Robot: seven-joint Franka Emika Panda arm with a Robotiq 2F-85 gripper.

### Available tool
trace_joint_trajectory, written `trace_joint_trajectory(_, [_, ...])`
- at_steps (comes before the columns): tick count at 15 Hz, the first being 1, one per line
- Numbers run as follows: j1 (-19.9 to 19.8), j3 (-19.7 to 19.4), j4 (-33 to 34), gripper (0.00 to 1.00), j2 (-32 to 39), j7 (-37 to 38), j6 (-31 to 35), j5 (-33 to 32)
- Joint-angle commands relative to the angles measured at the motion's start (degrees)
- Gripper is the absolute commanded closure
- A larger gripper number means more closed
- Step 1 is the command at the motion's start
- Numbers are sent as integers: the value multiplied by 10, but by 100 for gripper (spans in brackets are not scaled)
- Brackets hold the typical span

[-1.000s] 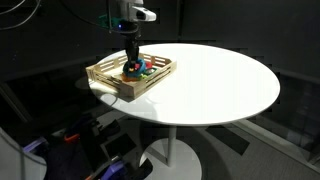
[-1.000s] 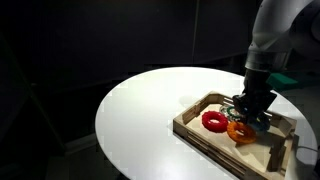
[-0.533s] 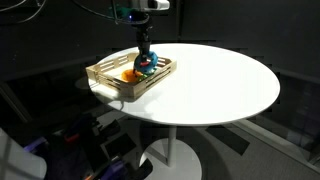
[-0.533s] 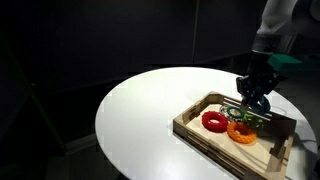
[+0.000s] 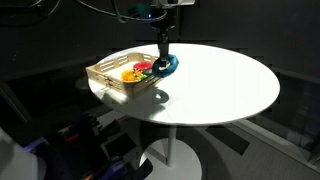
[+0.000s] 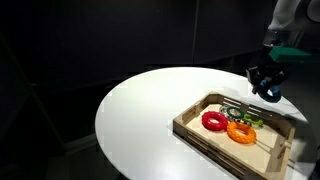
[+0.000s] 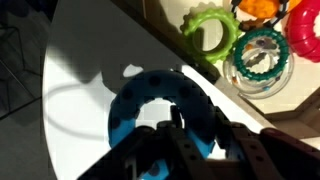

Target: Put the blue ring on the table

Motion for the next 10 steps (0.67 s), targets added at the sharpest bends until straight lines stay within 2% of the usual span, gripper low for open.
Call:
trace_joint_trajectory(1, [-13, -12, 9, 89, 18, 46, -5, -27])
trace_joint_trajectory(10, [-13, -43, 6, 89, 79, 86, 0, -43])
